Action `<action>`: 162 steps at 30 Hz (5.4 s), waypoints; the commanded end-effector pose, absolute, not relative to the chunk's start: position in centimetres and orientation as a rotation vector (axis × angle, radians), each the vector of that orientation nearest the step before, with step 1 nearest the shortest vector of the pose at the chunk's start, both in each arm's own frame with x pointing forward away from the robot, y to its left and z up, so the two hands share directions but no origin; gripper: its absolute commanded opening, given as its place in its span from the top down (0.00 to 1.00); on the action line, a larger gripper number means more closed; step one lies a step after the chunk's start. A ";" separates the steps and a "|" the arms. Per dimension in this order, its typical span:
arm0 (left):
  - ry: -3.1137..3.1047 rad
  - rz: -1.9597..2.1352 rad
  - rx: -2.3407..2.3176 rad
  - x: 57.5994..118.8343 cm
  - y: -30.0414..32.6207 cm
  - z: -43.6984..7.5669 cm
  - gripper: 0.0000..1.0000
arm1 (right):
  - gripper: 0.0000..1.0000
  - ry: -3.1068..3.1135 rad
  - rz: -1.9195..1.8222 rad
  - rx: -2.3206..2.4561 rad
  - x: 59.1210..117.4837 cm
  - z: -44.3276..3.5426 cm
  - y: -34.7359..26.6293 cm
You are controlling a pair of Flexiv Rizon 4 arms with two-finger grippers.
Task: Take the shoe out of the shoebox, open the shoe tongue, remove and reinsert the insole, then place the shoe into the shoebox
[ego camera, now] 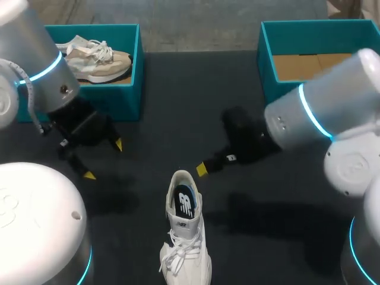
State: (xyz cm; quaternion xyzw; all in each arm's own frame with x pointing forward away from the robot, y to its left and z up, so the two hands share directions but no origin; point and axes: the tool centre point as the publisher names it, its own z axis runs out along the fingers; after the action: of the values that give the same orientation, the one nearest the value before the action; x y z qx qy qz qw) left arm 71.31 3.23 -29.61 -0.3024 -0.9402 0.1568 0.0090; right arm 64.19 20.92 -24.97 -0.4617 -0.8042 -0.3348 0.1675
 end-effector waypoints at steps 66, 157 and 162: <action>-2.748 0.393 -1.511 79.3 9.3 -26.2 0.00 | 1.00 -2.609 -0.434 -1.877 63.3 -31.6 25.2; -2.748 0.393 -1.511 79.3 9.3 -26.2 0.00 | 1.00 -2.516 -0.056 -2.362 64.7 -39.5 23.2; -2.748 0.393 -1.511 79.3 9.3 -26.2 0.00 | 1.00 -2.547 -0.064 -2.353 64.1 -38.5 23.8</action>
State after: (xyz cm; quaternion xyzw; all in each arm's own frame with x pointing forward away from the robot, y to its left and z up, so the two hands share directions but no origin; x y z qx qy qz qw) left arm 79.29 9.32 -26.22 -0.4778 -0.8693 0.1258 -0.0101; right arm 65.16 23.37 -38.97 -0.5905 -0.7938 -0.0009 -0.1456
